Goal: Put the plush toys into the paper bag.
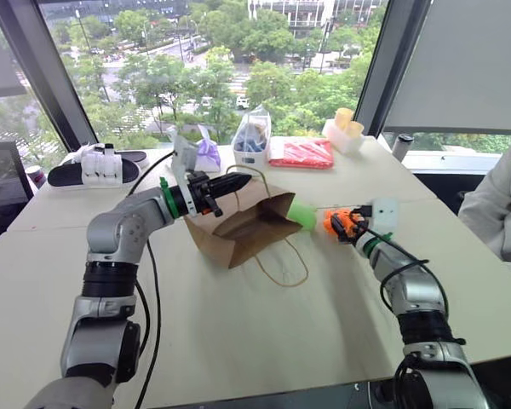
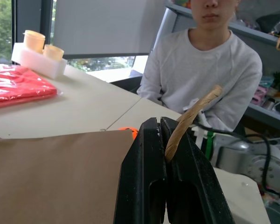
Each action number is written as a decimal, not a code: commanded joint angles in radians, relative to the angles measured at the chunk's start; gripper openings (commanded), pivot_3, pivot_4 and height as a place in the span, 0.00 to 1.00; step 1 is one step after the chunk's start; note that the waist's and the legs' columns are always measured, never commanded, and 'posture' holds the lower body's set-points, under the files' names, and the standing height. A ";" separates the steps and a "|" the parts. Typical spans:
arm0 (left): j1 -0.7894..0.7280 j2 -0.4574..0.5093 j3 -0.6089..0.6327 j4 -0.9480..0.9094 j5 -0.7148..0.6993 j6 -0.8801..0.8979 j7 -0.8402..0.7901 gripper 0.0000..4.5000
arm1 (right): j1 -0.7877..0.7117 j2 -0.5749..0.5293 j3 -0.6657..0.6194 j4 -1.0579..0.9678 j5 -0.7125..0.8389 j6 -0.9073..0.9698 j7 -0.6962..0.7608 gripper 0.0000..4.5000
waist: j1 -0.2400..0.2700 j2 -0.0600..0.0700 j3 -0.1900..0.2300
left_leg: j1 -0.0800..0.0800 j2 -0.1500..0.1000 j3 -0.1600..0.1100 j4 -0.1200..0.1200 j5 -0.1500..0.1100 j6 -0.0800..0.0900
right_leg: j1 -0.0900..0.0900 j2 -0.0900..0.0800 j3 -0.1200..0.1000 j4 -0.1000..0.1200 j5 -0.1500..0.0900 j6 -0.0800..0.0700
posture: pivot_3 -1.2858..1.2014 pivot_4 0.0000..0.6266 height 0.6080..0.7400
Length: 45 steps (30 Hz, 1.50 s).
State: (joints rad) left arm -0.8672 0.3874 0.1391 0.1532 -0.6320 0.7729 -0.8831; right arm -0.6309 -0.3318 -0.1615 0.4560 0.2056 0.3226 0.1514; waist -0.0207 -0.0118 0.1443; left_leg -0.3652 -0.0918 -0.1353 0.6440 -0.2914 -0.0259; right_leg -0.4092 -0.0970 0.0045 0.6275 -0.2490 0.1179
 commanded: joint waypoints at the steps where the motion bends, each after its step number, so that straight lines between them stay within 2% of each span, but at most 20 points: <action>1: 0.002 0.003 0.015 -0.049 -0.028 0.002 0.014 0.00 | -0.098 0.011 -0.016 0.139 -0.024 -0.066 -0.026 0.99 | 0.000 0.000 0.000 | 0.000 0.000 0.000 0.000 0.000 0.000 | 0.000 0.000 0.001 0.000 0.000 0.000 | 0.52 0.24 1.00; 6: 0.008 -0.001 0.018 -0.048 -0.029 -0.008 0.034 0.00 | -0.219 0.040 -0.064 0.408 -0.012 -0.083 -0.073 0.99 | -0.001 0.000 0.000 | 0.001 0.000 0.001 0.001 0.000 0.000 | 0.001 0.001 0.002 -0.002 0.000 0.000 | 0.52 0.24 1.00; 7: 0.009 -0.002 0.020 -0.049 -0.030 -0.009 0.038 0.00 | -0.229 0.044 -0.067 0.438 -0.015 -0.099 -0.080 0.94 | 0.000 0.000 0.000 | 0.001 0.001 0.001 0.001 0.000 0.000 | 0.001 0.001 0.002 -0.002 0.000 0.000 | 0.52 0.24 1.00; 9: 0.011 -0.002 0.021 -0.049 -0.031 -0.013 0.042 0.00 | -0.244 0.045 -0.055 0.485 -0.032 -0.116 -0.082 0.80 | -0.002 0.000 0.000 | 0.001 0.000 0.001 0.001 0.000 0.000 | 0.001 0.001 0.003 -0.002 0.000 0.000 | 0.52 0.24 1.00; 11: 0.014 -0.002 0.022 -0.050 -0.032 -0.016 0.045 0.00 | -0.254 0.046 -0.057 0.509 -0.035 -0.137 -0.079 0.61 | -0.004 0.000 0.000 | 0.001 0.000 0.001 0.001 0.000 0.000 | 0.001 0.001 0.004 -0.002 0.000 0.000 | 0.52 0.24 1.00; 12: 0.015 -0.002 0.023 -0.051 -0.033 -0.016 0.046 0.00 | -0.258 0.045 -0.058 0.516 -0.036 -0.146 -0.079 0.48 | -0.005 0.000 0.000 | 0.001 0.000 0.001 0.001 0.000 0.000 | 0.002 0.001 0.004 -0.002 0.000 0.000 | 0.52 0.24 1.00; 16: 0.020 -0.004 0.022 -0.055 -0.035 -0.019 0.050 0.00 | -0.262 0.037 -0.052 0.527 -0.046 -0.171 -0.066 0.07 | -0.012 -0.001 0.000 | 0.001 0.000 0.001 0.001 0.000 0.000 | 0.002 0.001 0.004 -0.002 0.000 0.000 | 0.52 0.24 1.00; 18: 0.020 -0.005 0.022 -0.054 -0.036 -0.021 0.050 0.00 | -0.255 0.031 -0.046 0.508 -0.050 -0.191 -0.049 0.00 | -0.015 0.000 0.000 | 0.001 0.000 0.001 0.001 0.000 0.000 | 0.002 0.001 0.004 -0.001 0.000 0.000 | 0.52 0.24 1.00; 21: 0.019 -0.005 0.022 -0.051 -0.036 -0.026 0.049 0.00 | -0.182 -0.005 0.011 0.317 -0.104 -0.274 -0.001 0.00 | -0.016 0.000 0.000 | 0.001 0.000 0.000 0.001 0.000 0.000 | 0.002 0.001 0.004 -0.001 0.000 0.000 | 0.52 0.24 1.00; 23: 0.012 -0.010 0.020 -0.037 -0.031 -0.036 0.050 0.00 | -0.098 -0.035 0.026 0.093 -0.087 -0.223 0.061 0.00 | -0.016 0.000 0.000 | 0.000 0.000 0.000 0.001 0.000 0.000 | 0.000 0.001 0.005 0.000 0.000 0.000 | 0.52 0.24 1.00; 28: -0.004 -0.020 0.022 -0.022 -0.037 -0.041 0.051 0.00 | 0.157 -0.139 0.031 -0.582 0.191 0.126 0.299 0.00 | -0.019 0.000 0.000 | -0.006 0.000 -0.001 0.002 0.000 0.000 | -0.005 0.001 0.005 0.000 0.000 0.000 | 0.52 0.24 1.00; 31: -0.008 -0.024 0.021 -0.010 -0.035 -0.043 0.050 0.00 | 0.243 -0.185 0.036 -0.784 0.326 0.290 0.362 0.00 | -0.020 -0.001 -0.001 | -0.005 0.000 -0.001 0.001 0.000 0.000 | -0.003 0.002 0.005 -0.002 0.000 0.000 | 0.52 0.24 1.00; 34: -0.015 -0.030 0.027 0.000 -0.042 -0.038 0.052 0.00 | 0.254 -0.169 0.041 -0.834 0.382 0.370 0.353 0.00 | -0.017 -0.001 -0.001 | -0.002 0.001 -0.002 0.002 -0.001 0.001 | 0.002 0.005 0.005 -0.010 0.000 0.000 | 0.52 0.24 1.00; 38: -0.023 -0.032 0.027 -0.007 -0.049 -0.034 0.054 0.00 | 0.212 -0.105 0.127 -0.787 0.347 0.372 0.347 0.00 | -0.010 -0.001 -0.001 | 0.000 0.001 -0.001 0.002 -0.003 0.005 | 0.003 0.005 0.006 -0.010 0.000 0.000 | 0.52 0.24 1.00; 45: -0.026 -0.034 0.038 -0.039 -0.082 -0.007 0.068 0.00 | 0.063 -0.006 0.269 -0.529 0.201 0.279 0.349 0.00 | 0.007 -0.001 -0.001 | -0.001 0.001 -0.001 0.001 -0.001 0.001 | 0.000 0.005 0.008 -0.010 0.000 0.000 | 0.52 0.24 1.00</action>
State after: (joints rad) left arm -0.8688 0.3516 0.1512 0.1554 -0.6826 0.7610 -0.8220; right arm -0.5306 -0.3518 0.0860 -0.1310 0.4579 0.6505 0.5036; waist -0.0138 -0.0130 0.1435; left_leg -0.3662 -0.0913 -0.1364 0.6451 -0.2919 -0.0253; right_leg -0.4088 -0.0924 0.0126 0.6180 -0.2486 0.1181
